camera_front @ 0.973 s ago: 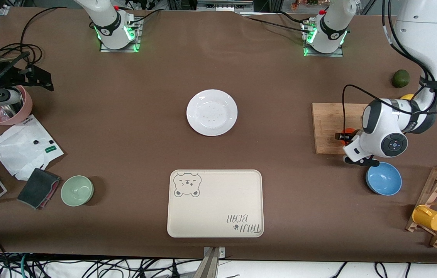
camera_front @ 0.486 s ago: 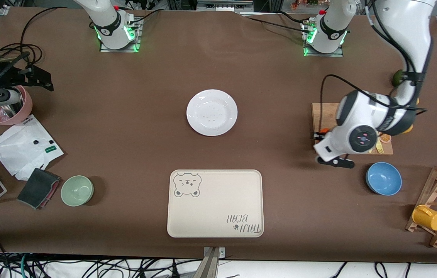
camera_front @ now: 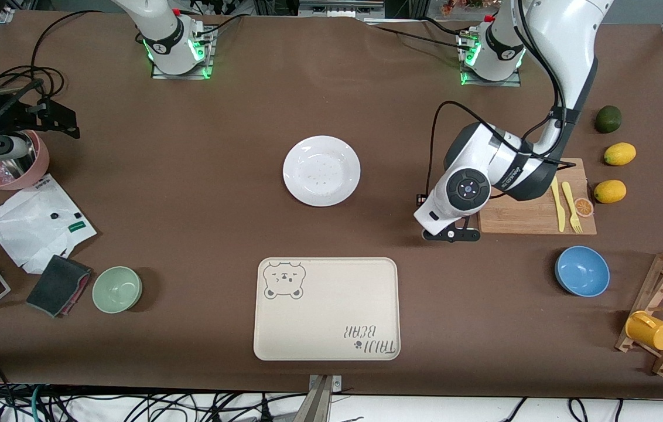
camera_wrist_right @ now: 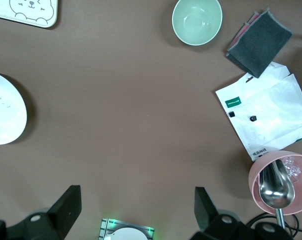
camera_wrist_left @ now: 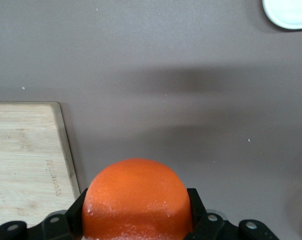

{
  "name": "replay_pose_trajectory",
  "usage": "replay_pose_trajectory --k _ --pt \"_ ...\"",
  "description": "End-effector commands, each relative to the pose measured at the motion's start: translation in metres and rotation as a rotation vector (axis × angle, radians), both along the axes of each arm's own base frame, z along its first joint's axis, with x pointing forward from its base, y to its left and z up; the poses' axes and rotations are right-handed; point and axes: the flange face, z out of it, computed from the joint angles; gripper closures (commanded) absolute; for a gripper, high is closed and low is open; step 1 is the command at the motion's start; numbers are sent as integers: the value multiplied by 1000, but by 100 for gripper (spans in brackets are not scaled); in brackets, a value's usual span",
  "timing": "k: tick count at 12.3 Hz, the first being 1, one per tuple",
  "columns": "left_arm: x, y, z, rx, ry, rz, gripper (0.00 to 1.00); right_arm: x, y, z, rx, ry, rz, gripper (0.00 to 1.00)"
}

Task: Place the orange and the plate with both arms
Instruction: 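Carry the orange with the left gripper over the white plate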

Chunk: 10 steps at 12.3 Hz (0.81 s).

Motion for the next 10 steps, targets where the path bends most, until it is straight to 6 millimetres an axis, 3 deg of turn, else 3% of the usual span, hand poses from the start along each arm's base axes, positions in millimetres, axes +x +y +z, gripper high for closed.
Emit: replay_pose_trajectory --k 1,4,5,8,10 --pt "8 1 3 -6 1 29 82 1 -2 3 12 -2 -10 0" --pt "8 0 2 -7 3 30 82 1 -2 4 13 -6 -8 0" --pt "4 -10 3 -12 2 17 82 2 -2 4 12 -8 -9 0" --pt "-21 -79 1 -65 22 5 82 1 0 5 13 -12 -6 0" --pt "-35 -141 -2 -83 13 60 82 1 0 6 13 -11 -5 0"
